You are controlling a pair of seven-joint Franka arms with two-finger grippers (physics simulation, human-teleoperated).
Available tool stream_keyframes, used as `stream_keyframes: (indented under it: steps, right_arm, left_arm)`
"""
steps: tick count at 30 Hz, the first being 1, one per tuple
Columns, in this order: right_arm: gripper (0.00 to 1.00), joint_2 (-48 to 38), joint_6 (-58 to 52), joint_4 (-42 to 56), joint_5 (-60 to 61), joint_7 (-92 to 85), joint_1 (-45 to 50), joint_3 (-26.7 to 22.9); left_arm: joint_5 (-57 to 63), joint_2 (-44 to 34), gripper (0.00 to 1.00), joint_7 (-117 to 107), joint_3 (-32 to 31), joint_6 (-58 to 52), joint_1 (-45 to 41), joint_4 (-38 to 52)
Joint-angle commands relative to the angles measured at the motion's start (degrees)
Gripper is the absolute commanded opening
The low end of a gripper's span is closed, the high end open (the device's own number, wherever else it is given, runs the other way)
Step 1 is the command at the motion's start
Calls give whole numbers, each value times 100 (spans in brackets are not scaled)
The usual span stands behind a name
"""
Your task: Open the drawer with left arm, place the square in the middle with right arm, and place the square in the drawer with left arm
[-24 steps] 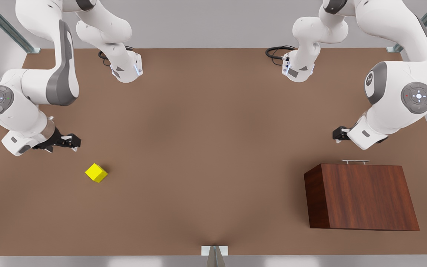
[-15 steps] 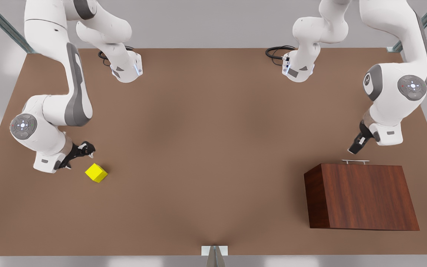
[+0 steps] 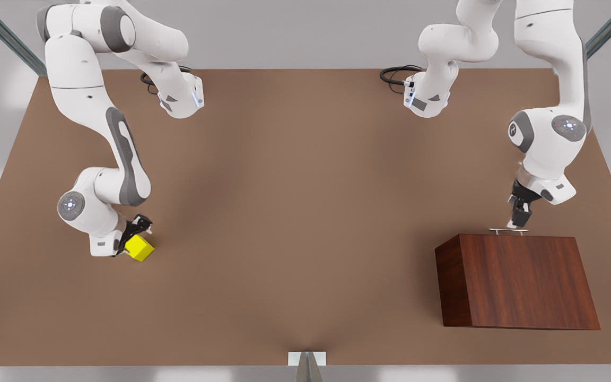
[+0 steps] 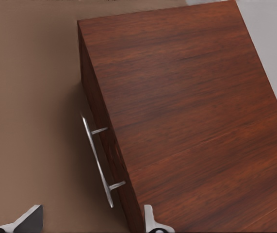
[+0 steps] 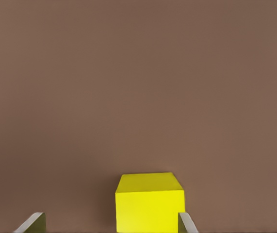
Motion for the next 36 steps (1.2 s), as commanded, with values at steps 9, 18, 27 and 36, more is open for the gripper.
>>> stream_keyframes:
  steps: [9,18,27,36]
  right_arm:
    - [100,349,143,130,-17,25,-123,-97]
    - [100,568,582,-28,-9,-28,-123,-158]
    - [91,639,1144,-441,0,-19,-52,-158]
    - [57,569,1021,-415,-9,51,27,-149]
  left_arm:
    - [-786,8,100,-325,86,96,115,-304]
    - [-795,307,100,-325,86,280,106,-304]
    - [-803,351,100,-325,94,307,150,-304]
    - [-803,518,100,-325,147,518,150,-269]
